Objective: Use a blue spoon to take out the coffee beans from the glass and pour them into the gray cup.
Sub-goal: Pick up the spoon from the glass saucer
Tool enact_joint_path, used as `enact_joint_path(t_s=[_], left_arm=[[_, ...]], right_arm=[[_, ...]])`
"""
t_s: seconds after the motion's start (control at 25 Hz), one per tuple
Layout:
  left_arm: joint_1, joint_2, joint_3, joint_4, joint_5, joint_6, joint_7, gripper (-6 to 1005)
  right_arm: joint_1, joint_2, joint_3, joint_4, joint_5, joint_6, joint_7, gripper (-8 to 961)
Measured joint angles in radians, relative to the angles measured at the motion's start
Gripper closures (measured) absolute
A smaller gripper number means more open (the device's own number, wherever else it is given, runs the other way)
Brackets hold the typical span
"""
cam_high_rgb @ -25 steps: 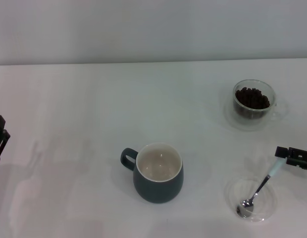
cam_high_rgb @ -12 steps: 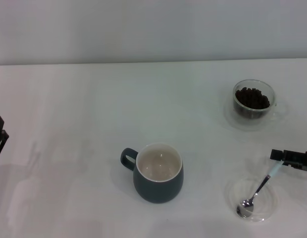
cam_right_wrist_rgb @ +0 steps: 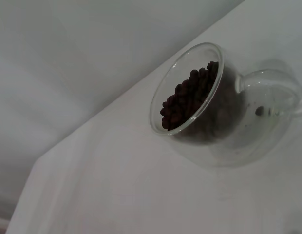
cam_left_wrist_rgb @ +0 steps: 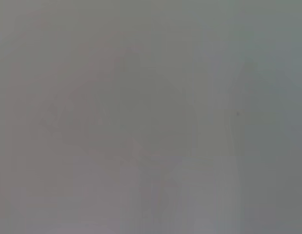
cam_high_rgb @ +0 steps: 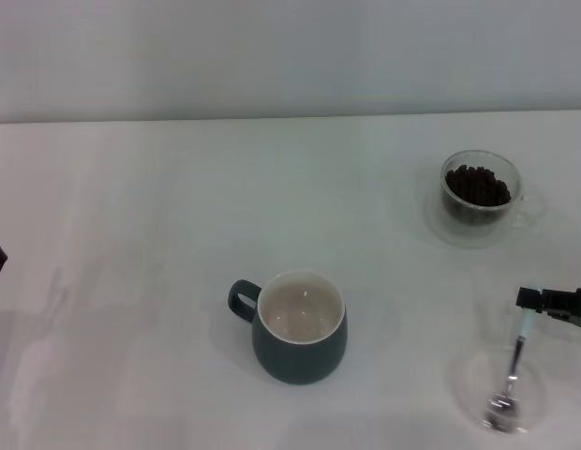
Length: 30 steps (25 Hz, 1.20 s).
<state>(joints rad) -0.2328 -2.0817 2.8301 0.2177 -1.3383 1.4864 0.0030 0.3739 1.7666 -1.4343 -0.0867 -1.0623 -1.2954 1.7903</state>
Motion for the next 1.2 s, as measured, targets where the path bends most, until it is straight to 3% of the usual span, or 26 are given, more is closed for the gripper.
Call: enact_joint_path(t_s=[0.24,0.44,0.88,1.08,1.2], left_arm=[[0.001,0.0,0.0,-0.003,-0.002,0.0,0.0,116],[0.001,0.0,0.0,-0.004,-0.003,0.0,0.0,116],[0.005,0.0,0.0,-0.014,-0.004,0.003,-0.002,116],[0.006,0.0,0.0,-0.014,-0.006,0.005,-0.002,116],[0.006,0.0,0.0,-0.014,-0.009,0.006,-0.002,116]], right_arm=[[-0.006,0.008,0.003,-0.003,0.007,-0.005,0.005,800],[-0.008,0.014,0.003,-0.003,0.012,-0.008,0.02,801],[-0.01,0.05,0.07,-0.006,0.033,-0.016,0.027,804],[-0.011,0.052,0.104,-0.007,0.034,-0.009,0.022,805],[-0.015,0.04,0.125,-0.016,0.034,-0.002,0.018,803]])
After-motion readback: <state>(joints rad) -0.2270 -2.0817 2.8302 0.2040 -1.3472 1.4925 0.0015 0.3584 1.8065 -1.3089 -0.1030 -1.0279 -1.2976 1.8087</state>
